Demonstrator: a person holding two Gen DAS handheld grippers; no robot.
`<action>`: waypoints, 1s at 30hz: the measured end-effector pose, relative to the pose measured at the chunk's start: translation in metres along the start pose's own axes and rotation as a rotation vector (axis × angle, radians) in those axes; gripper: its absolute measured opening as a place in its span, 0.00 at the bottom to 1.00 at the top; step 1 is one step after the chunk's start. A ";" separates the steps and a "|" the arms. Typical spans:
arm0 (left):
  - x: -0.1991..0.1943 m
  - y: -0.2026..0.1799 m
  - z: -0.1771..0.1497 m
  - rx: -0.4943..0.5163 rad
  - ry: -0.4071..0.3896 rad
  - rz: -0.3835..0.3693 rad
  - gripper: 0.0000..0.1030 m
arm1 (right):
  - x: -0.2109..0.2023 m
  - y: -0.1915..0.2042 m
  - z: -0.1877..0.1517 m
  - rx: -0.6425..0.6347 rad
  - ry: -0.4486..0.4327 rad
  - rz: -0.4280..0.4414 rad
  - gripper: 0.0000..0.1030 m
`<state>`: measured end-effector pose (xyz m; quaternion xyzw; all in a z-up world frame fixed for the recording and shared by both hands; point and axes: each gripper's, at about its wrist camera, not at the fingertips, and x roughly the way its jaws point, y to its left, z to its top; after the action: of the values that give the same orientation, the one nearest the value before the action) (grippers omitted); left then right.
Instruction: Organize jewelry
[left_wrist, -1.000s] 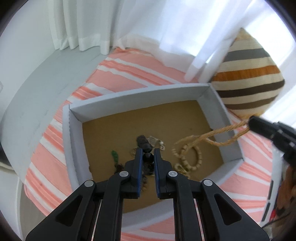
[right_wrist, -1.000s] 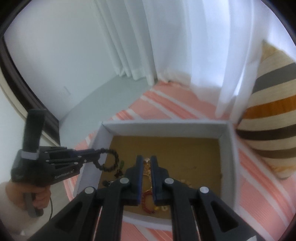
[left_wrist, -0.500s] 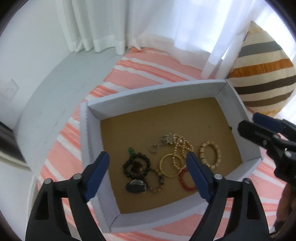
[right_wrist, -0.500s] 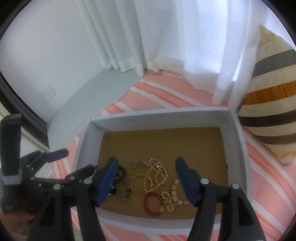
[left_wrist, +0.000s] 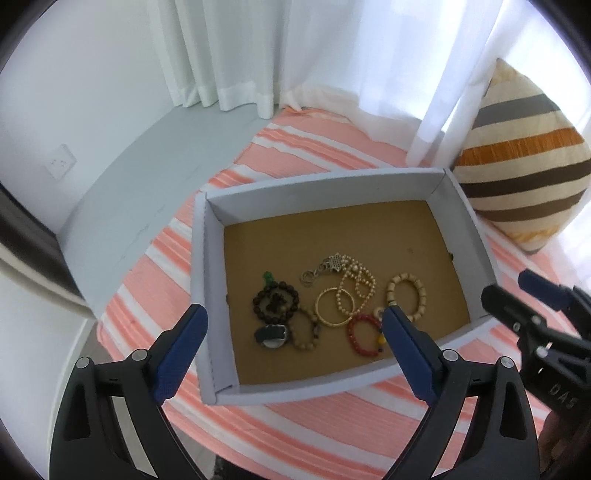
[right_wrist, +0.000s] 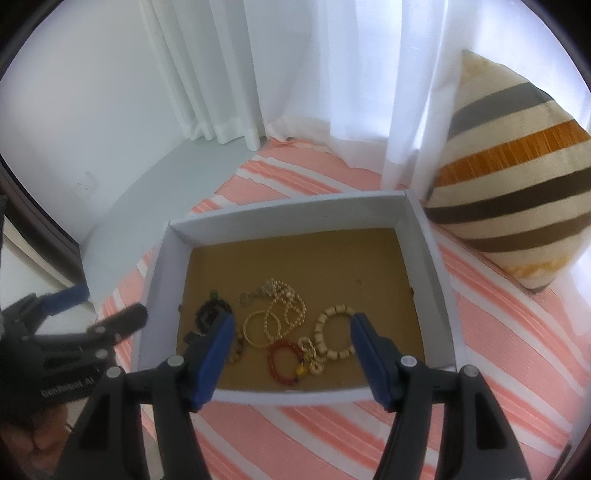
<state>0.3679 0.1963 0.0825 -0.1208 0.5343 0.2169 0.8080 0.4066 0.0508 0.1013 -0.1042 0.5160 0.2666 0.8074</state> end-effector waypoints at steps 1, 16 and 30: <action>-0.003 0.000 -0.001 -0.001 -0.004 0.000 0.93 | -0.002 0.000 -0.001 -0.001 0.000 -0.001 0.65; -0.020 0.015 -0.015 -0.034 0.020 0.042 0.93 | -0.018 0.016 -0.010 -0.031 0.015 -0.025 0.72; -0.032 0.023 -0.019 -0.047 0.014 0.026 0.99 | -0.027 0.026 -0.010 -0.051 0.011 -0.049 0.74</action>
<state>0.3304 0.2015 0.1049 -0.1346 0.5362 0.2390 0.7983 0.3765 0.0595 0.1234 -0.1386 0.5106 0.2592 0.8080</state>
